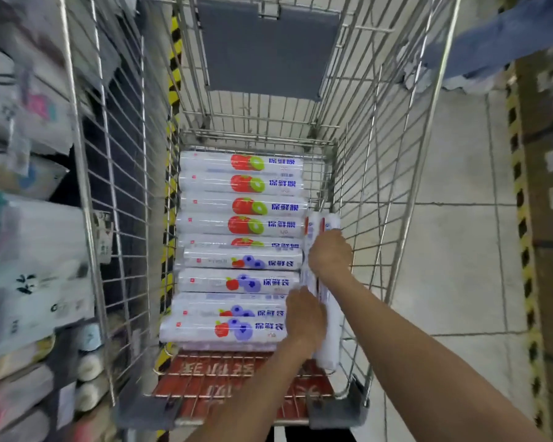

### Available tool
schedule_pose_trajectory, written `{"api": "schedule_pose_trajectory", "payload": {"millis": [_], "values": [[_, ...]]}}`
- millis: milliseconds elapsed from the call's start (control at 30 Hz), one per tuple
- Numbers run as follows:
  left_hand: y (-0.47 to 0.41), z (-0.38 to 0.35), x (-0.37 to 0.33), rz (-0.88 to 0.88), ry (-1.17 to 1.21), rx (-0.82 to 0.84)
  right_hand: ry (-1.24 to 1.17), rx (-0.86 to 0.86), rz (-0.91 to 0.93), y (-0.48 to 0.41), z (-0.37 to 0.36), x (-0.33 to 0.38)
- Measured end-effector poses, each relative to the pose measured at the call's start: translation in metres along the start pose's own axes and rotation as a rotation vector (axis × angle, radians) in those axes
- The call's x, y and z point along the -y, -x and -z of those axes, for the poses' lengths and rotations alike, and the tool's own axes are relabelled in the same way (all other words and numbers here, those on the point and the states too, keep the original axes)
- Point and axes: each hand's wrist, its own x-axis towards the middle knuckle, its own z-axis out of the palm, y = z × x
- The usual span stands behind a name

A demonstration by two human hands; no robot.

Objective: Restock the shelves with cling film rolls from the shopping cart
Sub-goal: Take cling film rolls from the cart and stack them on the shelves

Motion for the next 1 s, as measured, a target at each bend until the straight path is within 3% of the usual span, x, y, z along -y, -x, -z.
{"api": "schedule_pose_trajectory", "payload": {"millis": [200, 400, 500, 667, 767, 900, 1000], "values": [[-0.015, -0.003, 0.015, 0.128, 0.137, 0.061, 0.127, -0.072, -0.080, -0.012, -0.012, 0.002], [-0.031, -0.023, 0.042, 0.111, 0.259, 0.085, 0.091, -0.108, -0.113, -0.009, -0.015, 0.002], [-0.020, -0.020, 0.040, 0.112, 0.324, 0.087, -0.061, -0.103, -0.066, 0.004, -0.014, -0.003], [-0.001, -0.006, 0.021, 0.201, 0.668, 0.173, -0.662, -0.046, 0.038, 0.025, 0.012, -0.019], [-0.005, 0.001, 0.018, 0.246, 0.811, 0.167, -0.765, -0.068, 0.092, 0.036, 0.026, -0.032], [-0.013, -0.006, 0.013, 0.198, 0.699, 0.241, -0.798, -0.183, 0.254, 0.054, 0.037, -0.038], [-0.011, -0.009, 0.013, 0.238, 0.813, 0.302, -0.769, -0.239, 0.353, 0.064, 0.043, -0.043]]}}
